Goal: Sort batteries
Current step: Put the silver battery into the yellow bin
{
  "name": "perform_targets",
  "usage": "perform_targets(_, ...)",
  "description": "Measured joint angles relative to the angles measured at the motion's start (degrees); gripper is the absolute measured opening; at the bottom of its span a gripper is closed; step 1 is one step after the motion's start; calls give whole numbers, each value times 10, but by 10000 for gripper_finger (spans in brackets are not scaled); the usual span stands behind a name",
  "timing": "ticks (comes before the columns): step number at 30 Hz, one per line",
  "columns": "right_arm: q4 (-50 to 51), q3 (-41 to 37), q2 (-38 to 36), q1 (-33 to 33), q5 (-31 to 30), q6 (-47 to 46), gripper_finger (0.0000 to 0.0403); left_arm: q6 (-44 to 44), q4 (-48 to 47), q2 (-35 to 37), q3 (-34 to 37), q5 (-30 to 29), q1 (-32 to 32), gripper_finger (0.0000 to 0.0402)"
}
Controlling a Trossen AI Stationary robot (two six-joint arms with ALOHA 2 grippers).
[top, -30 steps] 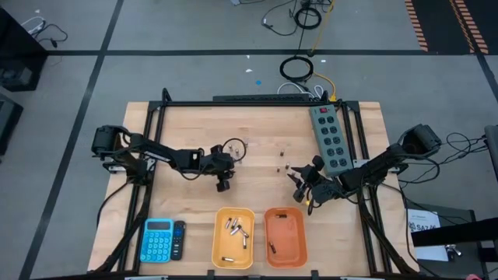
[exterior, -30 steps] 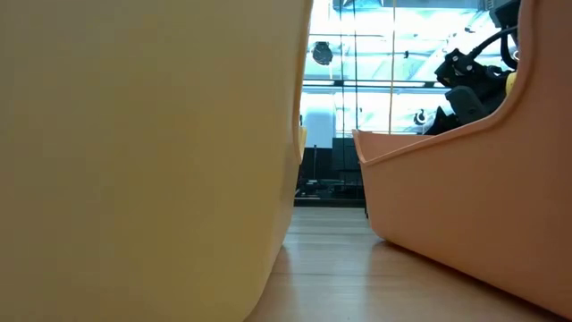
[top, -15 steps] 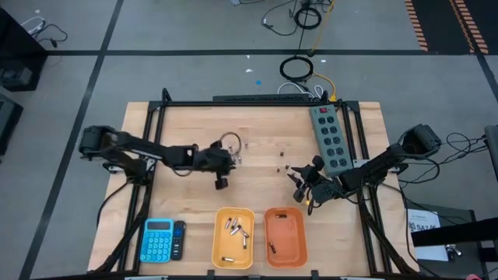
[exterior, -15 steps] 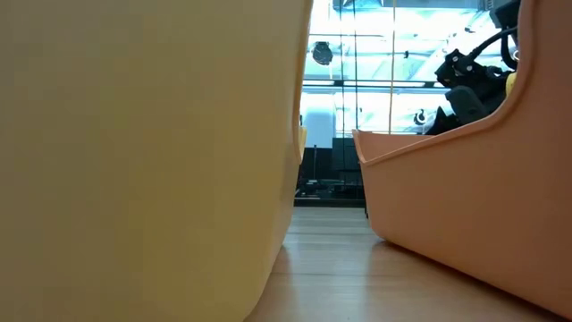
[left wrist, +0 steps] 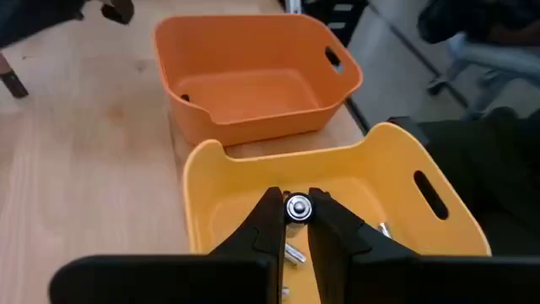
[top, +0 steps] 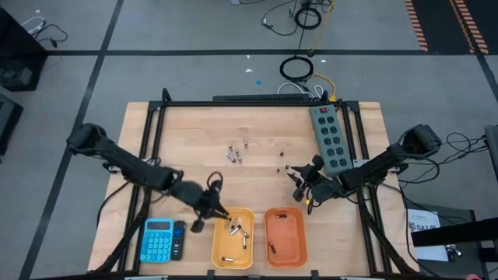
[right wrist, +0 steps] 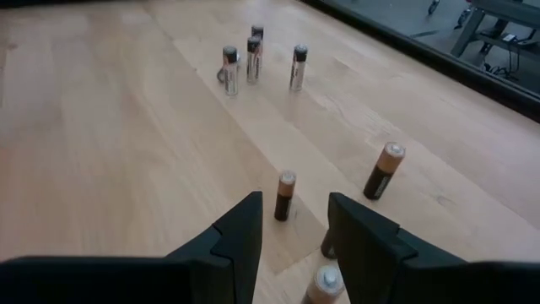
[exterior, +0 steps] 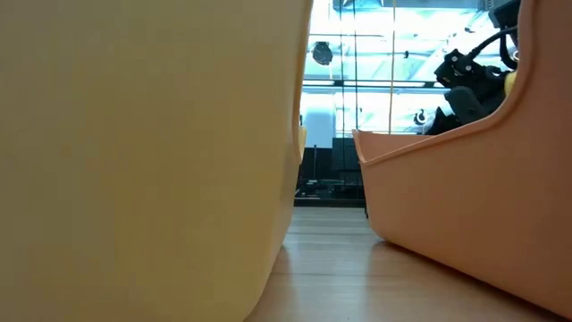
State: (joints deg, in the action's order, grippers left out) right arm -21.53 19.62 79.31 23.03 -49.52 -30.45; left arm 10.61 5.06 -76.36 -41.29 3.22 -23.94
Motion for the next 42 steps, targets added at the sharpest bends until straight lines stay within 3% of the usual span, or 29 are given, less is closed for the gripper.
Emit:
perform_targets(5, -11, 0, 0, -13, 16, 1, 128, 69, -7, -51, -40, -59, -53, 36)
perform_targets(10, -16, 0, 0, -8, 19, 13, 128, 125, -36, -108, -74, -92, -66, 36)
perform_targets(22, -18, 0, 0, -8, 16, 31, 128, 131, -185, -202, -183, -130, -61, 36)
perform_targets(26, -17, 0, 0, -8, 16, 31, 128, 135, -213, -216, -192, -153, -57, 36)
perform_targets(42, -18, 0, 0, -8, 17, 27, 128, 146, -224, -228, -192, -152, -53, 40)
